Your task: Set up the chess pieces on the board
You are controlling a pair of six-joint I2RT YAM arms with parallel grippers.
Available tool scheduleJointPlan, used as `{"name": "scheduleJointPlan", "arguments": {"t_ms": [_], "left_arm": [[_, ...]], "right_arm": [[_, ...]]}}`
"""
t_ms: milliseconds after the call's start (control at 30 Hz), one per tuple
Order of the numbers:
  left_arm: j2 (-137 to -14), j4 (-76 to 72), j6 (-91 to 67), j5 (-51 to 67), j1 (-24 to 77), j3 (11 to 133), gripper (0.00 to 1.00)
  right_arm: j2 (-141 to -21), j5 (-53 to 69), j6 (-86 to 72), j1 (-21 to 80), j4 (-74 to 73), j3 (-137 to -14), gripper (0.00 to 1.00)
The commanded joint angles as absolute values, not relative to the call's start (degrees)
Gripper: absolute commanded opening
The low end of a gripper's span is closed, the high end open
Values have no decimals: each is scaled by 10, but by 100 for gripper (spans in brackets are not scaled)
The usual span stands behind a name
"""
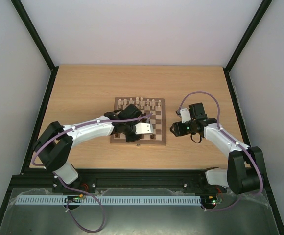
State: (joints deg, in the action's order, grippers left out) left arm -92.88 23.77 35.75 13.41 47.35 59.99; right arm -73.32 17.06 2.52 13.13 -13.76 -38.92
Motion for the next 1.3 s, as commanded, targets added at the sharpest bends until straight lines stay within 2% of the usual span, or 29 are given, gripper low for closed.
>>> {"name": "scheduleJointPlan", "arguments": {"t_ms": [0, 333, 700, 933, 1133, 1267], "left_arm": [[-944, 231, 359, 130, 476, 596, 17], [-956, 225, 357, 116, 476, 596, 18], [-961, 223, 351, 111, 476, 598, 24], [-955, 233, 351, 103, 474, 608, 39], [-928, 311, 409, 136, 432, 636, 54], [-901, 333, 427, 192, 379, 661, 56]], "right_arm": [[-723, 182, 27, 130, -139, -381, 59], [-723, 187, 29, 129, -137, -378, 58], [-724, 191, 30, 129, -135, -377, 59], [-722, 195, 34, 129, -142, -383, 59], [-729, 202, 49, 129, -172, -426, 59], [-747, 240, 62, 129, -193, -464, 58]]}}
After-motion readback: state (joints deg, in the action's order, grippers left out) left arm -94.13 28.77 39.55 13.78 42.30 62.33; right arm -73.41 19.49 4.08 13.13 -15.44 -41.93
